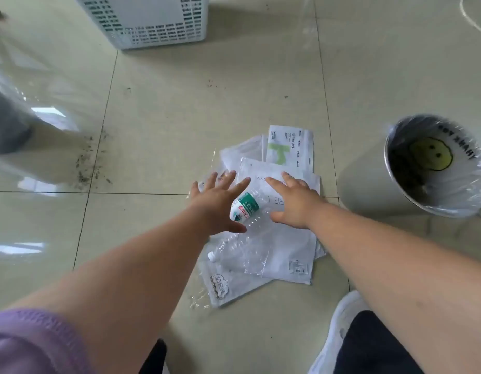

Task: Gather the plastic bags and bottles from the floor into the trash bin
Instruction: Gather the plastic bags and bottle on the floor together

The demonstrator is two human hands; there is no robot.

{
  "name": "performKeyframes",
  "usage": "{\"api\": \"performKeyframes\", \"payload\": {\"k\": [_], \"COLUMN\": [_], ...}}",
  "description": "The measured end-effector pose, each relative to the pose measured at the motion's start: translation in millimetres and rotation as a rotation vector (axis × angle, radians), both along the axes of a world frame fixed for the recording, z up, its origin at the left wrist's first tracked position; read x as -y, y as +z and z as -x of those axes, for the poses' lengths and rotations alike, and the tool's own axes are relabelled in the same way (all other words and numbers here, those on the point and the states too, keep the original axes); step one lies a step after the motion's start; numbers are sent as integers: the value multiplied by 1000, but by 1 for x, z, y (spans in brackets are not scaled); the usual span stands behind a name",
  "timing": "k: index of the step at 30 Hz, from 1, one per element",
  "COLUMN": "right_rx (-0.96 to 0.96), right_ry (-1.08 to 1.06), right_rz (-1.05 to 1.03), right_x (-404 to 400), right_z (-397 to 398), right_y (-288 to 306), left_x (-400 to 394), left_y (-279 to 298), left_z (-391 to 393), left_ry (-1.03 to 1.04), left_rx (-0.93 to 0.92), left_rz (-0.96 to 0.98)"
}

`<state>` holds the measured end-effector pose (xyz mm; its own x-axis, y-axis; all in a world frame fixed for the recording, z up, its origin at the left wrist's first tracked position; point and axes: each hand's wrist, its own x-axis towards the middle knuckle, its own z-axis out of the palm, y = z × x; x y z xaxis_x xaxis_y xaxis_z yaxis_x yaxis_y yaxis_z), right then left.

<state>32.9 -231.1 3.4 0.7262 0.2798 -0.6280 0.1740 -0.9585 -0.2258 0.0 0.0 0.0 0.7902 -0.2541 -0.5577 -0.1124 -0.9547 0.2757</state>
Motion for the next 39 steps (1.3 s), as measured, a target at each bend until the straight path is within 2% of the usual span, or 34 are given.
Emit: {"api": "performKeyframes", "payload": {"k": [2, 5, 7, 12, 19, 23, 27, 30, 32, 33, 36, 37, 39], "right_rx": [-90, -178, -143, -71, 41, 6, 63, 86, 75, 37, -58, -62, -64], "right_ry": [-83, -19, 12, -20, -259, -454, -575, -621, -733, -847, -1317, -1413, -1408], "right_rz": [-3, 48, 19, -154, -456, -531, -357, -14, 184, 195, -30, -99, -189], "right_x": [0, -8, -17, -33, -49, -71, -55, -28, -6, 4, 21, 23, 25], "right_z": [3, 17, 22, 30, 14, 11, 5, 9, 15, 17, 18, 19, 19], "right_y": [-23, -61, -81, -106, -102, -97, -101, -105, -107, -108, -112, -113, -119], "left_x": [4, 13, 20, 25, 15, 20, 22, 20, 16, 13, 0, -4, -10], "left_y": [-16, -47, -66, -89, -88, -87, -87, -87, -88, -88, -93, -96, -101], "left_z": [0, 14, 23, 39, 28, 26, 22, 19, 17, 17, 20, 22, 27], "left_ry": [20, -15, -29, 102, 164, 274, 336, 322, 303, 300, 391, 455, 558], "left_rx": [-75, -156, -183, -183, -110, -120, -146, -157, -152, -143, -94, -79, -65], "left_rz": [-26, -68, -73, -94, -132, -122, -168, -224, -237, -243, -256, -255, -255]}}
